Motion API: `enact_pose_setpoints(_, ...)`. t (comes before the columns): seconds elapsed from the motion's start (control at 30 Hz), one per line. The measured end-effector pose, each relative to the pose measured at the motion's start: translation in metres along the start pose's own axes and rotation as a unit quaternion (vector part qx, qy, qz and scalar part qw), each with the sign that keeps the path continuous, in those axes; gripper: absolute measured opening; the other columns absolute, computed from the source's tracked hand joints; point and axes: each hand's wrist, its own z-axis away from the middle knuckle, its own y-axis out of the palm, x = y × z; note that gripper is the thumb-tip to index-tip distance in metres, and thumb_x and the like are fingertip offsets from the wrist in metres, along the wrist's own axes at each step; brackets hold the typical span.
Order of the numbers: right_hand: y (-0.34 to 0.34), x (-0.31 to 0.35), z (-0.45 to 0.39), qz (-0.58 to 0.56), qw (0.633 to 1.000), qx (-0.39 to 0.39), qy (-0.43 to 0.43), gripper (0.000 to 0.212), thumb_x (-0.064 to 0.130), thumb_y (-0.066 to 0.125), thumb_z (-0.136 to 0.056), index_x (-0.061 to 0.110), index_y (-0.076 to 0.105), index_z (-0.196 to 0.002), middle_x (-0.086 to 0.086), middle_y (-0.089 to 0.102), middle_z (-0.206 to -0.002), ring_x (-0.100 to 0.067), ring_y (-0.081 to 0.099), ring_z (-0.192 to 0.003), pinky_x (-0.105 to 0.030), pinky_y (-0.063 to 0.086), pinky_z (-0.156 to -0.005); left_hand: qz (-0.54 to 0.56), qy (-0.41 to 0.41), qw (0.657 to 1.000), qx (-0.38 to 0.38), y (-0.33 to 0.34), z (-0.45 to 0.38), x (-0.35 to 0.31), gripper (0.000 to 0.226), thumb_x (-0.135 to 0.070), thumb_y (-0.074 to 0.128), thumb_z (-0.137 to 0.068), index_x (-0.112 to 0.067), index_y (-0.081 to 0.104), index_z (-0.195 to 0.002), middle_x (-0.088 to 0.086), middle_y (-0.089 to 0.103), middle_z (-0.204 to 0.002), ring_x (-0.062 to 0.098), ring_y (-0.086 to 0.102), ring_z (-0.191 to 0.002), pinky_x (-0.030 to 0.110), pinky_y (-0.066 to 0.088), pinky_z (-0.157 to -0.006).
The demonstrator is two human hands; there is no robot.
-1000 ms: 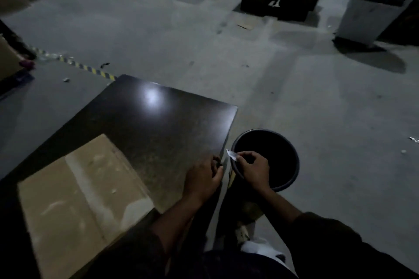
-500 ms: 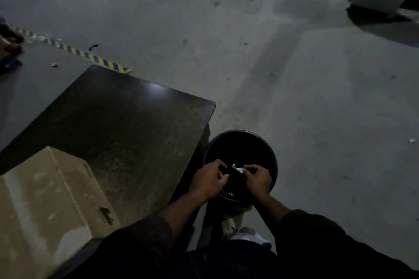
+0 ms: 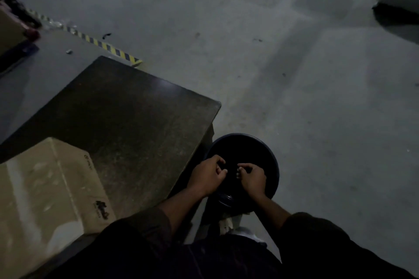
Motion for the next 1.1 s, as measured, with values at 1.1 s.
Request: enact_pose_setpoints(1.1,0.309,0.160,0.262,0.373,0.570,0.300,-0.668,0.057,0.033,0.027,-0.088,0.009,0.057,-0.130,-0.011,0.054,-0.132,-0.034,0.047,-0.120,-0.045,0.039,-0.093,-0.062,-0.231,0.868,-0.434,-0.169,0.253,0.314,0.036,-0.046,0.053,-0.085,-0.022,0.066,-0.109,0.000,0.057,-0.109,0.024,0.053,-0.100,0.036,0.041,-0.082)
